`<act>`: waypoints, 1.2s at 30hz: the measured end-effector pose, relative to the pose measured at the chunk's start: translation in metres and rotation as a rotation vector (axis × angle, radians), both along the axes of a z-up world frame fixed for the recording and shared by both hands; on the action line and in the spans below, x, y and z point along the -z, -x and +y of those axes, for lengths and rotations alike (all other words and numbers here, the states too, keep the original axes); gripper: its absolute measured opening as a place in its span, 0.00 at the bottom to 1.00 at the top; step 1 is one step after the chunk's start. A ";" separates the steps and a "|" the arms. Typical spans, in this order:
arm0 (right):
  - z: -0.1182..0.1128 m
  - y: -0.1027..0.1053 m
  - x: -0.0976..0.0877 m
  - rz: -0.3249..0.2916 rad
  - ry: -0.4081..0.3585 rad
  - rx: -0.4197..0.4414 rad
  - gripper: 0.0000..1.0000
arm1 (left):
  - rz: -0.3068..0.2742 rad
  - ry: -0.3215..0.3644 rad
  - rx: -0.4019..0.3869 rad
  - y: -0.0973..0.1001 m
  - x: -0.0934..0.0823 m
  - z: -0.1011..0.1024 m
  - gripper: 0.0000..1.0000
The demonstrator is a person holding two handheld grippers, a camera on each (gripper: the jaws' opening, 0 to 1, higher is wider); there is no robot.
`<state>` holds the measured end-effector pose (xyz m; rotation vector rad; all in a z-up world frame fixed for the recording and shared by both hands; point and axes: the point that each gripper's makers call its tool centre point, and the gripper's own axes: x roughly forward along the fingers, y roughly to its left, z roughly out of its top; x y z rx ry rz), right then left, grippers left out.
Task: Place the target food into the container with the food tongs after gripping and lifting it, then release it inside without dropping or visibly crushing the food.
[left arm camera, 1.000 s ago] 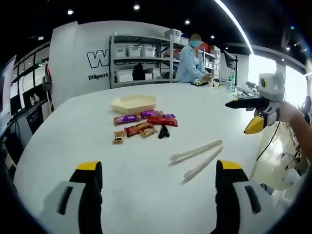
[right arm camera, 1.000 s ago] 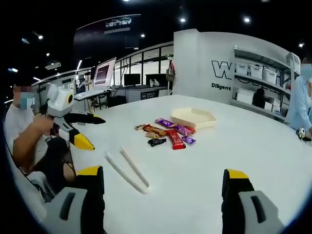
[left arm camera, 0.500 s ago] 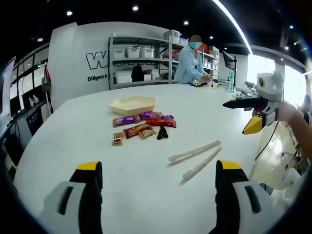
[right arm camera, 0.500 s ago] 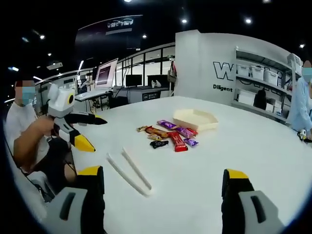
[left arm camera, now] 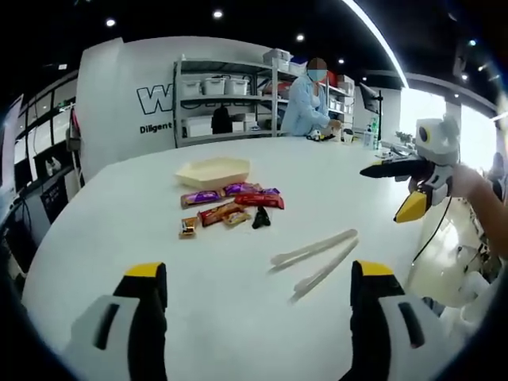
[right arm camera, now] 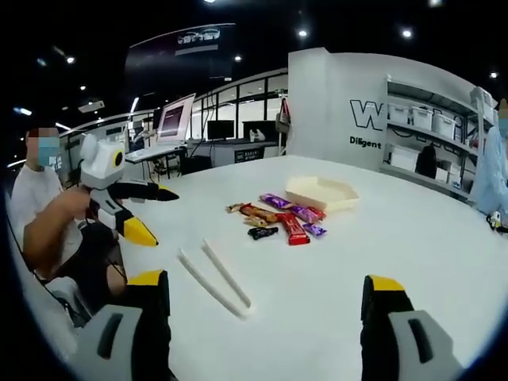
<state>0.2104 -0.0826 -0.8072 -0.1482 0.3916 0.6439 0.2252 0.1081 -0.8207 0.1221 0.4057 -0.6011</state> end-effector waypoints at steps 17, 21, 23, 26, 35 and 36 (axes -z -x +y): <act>0.002 0.002 0.006 0.008 -0.006 -0.014 0.98 | 0.022 0.026 0.129 0.011 0.007 -0.019 0.81; 0.002 0.003 0.006 0.007 -0.008 -0.014 0.98 | 0.023 0.064 0.169 0.013 0.006 -0.026 0.76; 0.002 0.003 0.006 0.009 -0.005 -0.015 0.98 | 0.023 0.060 0.190 0.015 0.008 -0.029 0.74; 0.002 0.003 0.006 0.009 -0.008 -0.016 0.98 | 0.026 0.056 0.222 0.016 0.013 -0.034 0.71; 0.001 0.003 0.007 0.011 -0.005 -0.015 0.98 | 0.028 0.045 0.301 0.020 0.022 -0.044 0.60; 0.001 0.003 0.007 0.009 -0.005 -0.014 0.98 | 0.027 0.046 0.307 0.020 0.022 -0.045 0.59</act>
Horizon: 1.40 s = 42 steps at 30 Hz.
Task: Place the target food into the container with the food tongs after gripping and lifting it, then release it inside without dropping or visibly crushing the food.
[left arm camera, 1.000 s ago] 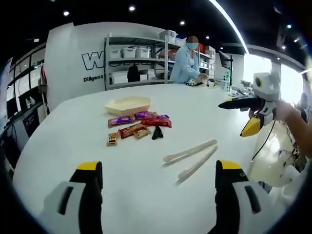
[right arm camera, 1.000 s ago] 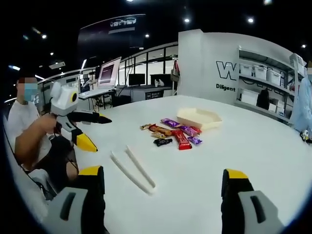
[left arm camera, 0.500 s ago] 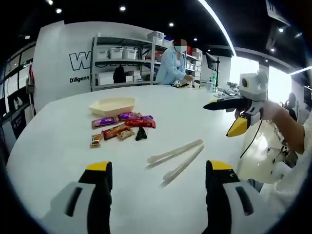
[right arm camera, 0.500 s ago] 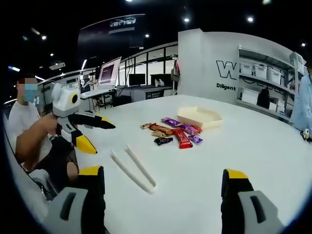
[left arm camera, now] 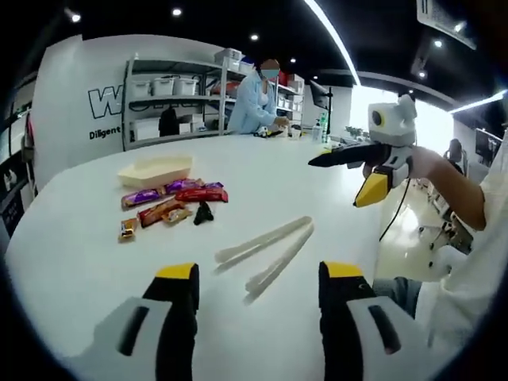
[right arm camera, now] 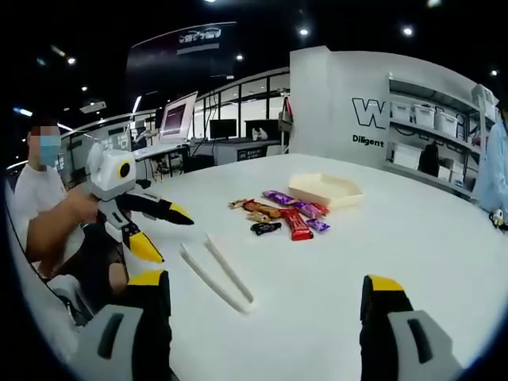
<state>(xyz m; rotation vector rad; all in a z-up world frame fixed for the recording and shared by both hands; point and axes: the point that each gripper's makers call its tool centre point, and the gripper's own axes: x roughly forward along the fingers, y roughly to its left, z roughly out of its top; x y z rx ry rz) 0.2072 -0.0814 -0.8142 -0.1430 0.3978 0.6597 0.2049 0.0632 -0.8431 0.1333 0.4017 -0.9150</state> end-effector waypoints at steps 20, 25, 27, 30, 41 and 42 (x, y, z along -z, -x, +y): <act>-0.005 0.000 -0.003 -0.004 0.004 0.010 0.98 | 0.025 0.026 0.089 0.001 0.007 -0.015 0.49; -0.006 0.001 -0.005 -0.006 0.002 0.016 0.98 | 0.016 0.013 0.102 0.002 0.007 -0.018 0.48; -0.006 0.001 -0.005 -0.008 0.005 0.014 0.98 | 0.005 0.012 0.107 0.002 0.005 -0.018 0.47; -0.005 0.002 -0.006 -0.010 0.004 0.012 0.98 | -0.002 0.014 0.111 0.000 0.006 -0.018 0.45; -0.004 0.004 -0.012 -0.024 -0.004 0.012 0.98 | -0.002 0.022 0.134 0.004 0.009 -0.019 0.41; -0.004 0.004 -0.012 -0.024 -0.002 0.011 0.98 | -0.001 0.022 0.137 0.004 0.010 -0.020 0.41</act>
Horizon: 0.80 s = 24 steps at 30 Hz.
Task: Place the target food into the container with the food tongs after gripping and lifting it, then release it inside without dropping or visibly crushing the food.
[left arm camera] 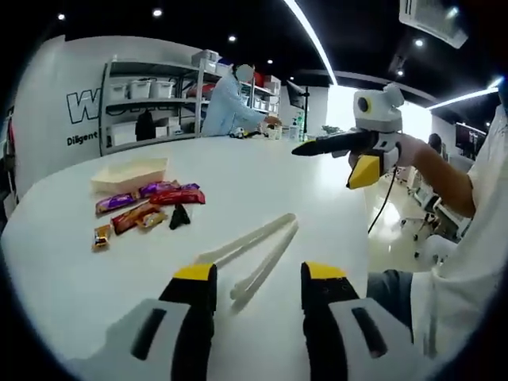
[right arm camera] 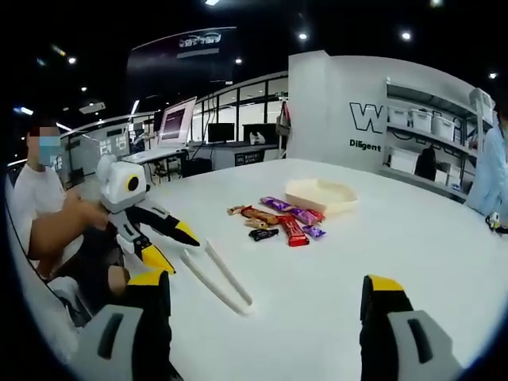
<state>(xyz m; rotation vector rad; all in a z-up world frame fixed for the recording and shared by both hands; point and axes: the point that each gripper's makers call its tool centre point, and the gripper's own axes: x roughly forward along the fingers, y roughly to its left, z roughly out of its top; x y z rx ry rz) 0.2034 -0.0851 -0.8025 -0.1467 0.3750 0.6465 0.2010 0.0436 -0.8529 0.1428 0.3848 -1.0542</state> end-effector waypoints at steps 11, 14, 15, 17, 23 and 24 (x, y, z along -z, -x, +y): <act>-0.002 -0.001 0.004 0.010 0.006 0.004 0.98 | 0.009 -0.010 0.029 -0.004 0.008 -0.003 0.30; -0.002 -0.001 0.004 0.012 0.003 0.005 0.98 | 0.012 -0.003 0.035 -0.005 0.008 -0.003 0.27; -0.002 -0.001 0.004 0.013 0.002 0.006 0.98 | 0.009 -0.003 0.037 -0.006 0.008 -0.003 0.25; -0.002 -0.001 0.005 0.014 0.005 0.004 0.98 | 0.020 0.001 0.041 -0.005 0.009 -0.003 0.23; -0.001 -0.001 0.005 0.015 0.004 0.004 0.97 | 0.001 0.003 0.054 -0.008 0.009 -0.001 0.16; -0.001 -0.001 0.005 0.015 0.004 0.004 0.97 | -0.002 0.000 0.057 -0.009 0.009 0.000 0.15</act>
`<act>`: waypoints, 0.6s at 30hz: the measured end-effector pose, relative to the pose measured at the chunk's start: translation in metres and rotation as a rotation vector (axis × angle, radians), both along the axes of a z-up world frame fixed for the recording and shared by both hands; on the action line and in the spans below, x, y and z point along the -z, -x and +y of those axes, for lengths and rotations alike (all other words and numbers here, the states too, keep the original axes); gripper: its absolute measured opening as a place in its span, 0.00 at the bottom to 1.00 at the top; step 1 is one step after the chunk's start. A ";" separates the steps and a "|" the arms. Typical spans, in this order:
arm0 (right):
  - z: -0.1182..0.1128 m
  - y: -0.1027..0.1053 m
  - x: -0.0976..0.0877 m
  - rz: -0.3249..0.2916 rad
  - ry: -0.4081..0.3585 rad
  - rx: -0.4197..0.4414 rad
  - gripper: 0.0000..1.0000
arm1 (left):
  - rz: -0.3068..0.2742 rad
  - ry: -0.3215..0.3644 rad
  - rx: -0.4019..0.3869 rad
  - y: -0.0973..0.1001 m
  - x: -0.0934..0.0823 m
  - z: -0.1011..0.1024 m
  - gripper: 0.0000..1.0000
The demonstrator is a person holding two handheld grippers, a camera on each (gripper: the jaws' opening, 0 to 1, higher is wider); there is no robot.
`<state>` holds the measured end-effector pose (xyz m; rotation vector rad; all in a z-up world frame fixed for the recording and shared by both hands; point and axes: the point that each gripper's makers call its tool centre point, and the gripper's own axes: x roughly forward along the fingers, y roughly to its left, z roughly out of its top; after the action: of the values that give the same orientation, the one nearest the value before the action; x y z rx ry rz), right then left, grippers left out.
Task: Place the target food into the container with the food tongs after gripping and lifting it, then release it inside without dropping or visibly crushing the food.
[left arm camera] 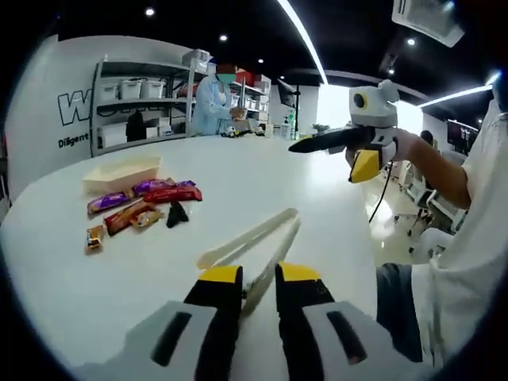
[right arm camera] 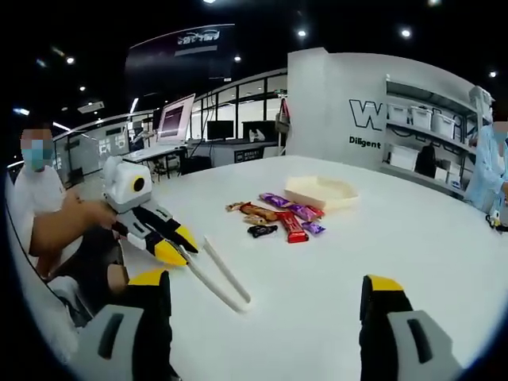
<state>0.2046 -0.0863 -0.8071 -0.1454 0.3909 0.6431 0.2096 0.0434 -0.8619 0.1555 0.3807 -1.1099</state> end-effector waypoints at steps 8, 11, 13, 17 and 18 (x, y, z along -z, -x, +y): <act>0.001 0.000 0.001 0.002 0.002 -0.003 0.97 | 0.011 -0.018 0.026 0.002 0.006 0.002 0.12; 0.001 0.000 0.002 0.005 0.002 -0.003 0.97 | 0.008 -0.016 0.032 0.000 0.006 0.002 0.10; 0.001 0.000 0.003 0.009 0.002 -0.002 0.97 | 0.009 -0.015 0.038 0.001 0.006 0.002 0.10; 0.000 0.000 0.005 0.014 0.001 0.000 0.97 | 0.006 -0.014 0.057 0.001 0.006 0.002 0.10; 0.000 0.000 0.005 0.015 0.000 0.001 0.97 | 0.000 -0.014 0.067 0.001 0.006 0.001 0.09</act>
<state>0.2045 -0.0859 -0.8124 -0.1409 0.4058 0.6438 0.2083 0.0447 -0.8678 0.1811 0.3857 -1.1735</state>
